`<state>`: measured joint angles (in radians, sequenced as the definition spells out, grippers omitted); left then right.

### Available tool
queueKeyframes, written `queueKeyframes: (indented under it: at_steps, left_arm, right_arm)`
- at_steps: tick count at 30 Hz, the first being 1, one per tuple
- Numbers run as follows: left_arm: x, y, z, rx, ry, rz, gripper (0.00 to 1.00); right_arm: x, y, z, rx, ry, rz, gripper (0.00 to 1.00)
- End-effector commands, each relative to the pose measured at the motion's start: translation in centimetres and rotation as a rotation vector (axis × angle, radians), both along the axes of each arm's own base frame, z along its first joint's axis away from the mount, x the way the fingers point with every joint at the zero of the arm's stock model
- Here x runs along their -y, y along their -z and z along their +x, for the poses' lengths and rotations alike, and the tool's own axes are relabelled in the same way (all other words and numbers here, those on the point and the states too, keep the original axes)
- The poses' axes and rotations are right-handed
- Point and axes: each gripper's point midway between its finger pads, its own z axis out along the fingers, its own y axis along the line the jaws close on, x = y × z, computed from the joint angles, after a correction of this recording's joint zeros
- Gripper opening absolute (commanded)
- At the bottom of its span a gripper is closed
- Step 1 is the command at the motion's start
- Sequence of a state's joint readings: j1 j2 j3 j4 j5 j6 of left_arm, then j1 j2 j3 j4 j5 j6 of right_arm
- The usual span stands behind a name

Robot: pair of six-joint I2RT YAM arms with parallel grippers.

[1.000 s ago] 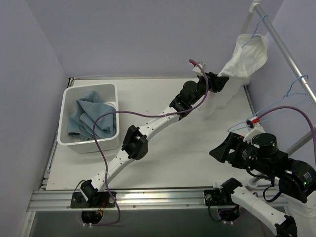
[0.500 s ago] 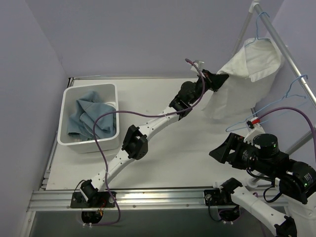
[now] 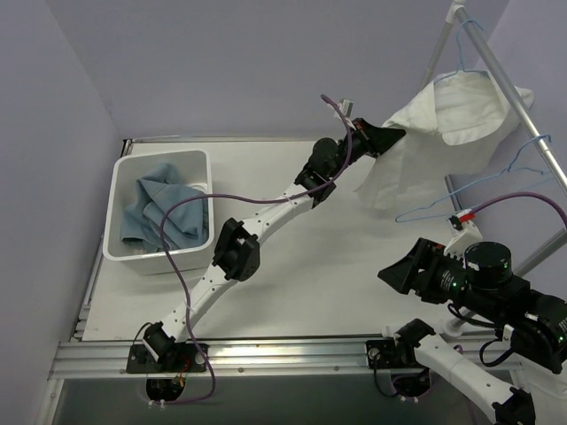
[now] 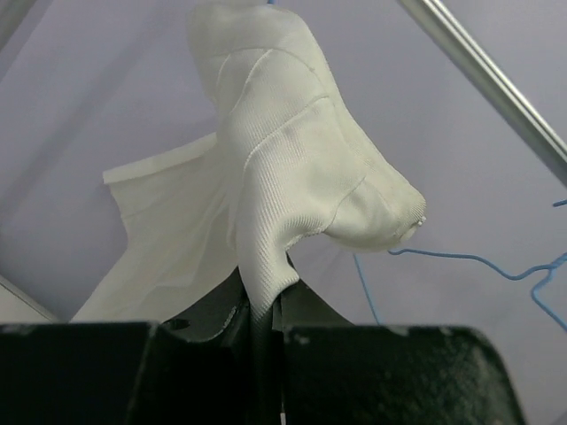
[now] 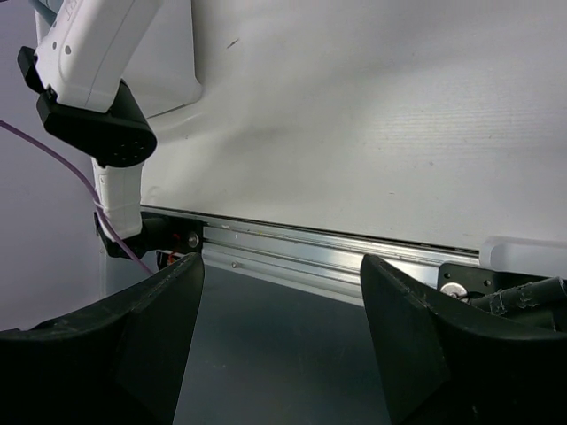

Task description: Remove the skirt from the hanger

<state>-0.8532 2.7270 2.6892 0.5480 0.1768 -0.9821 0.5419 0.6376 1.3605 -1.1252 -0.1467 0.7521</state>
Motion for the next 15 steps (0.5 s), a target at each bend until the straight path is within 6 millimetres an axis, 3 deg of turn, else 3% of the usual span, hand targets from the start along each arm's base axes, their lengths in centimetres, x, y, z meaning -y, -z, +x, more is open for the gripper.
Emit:
queueKeyframes:
  at_steps: [1, 10, 15]
  left_arm:
    - [-4.4, -12.8, -5.3, 0.158, 0.092, -0.171, 0.02]
    - [-6.4, -16.0, -7.8, 0.164, 0.221, -0.247, 0.02]
    - [-7.4, -17.9, -8.5, 0.188, 0.208, -0.246, 0.02]
  right_arm:
    - [-0.2, -1.0, 0.4, 0.03, -0.013, -0.002, 0.67]
    - [0.4, -2.1, -0.1, 0.05, 0.004, 0.011, 0.67]
    - [1.0, -2.6, -0.7, 0.057, 0.023, 0.014, 0.67]
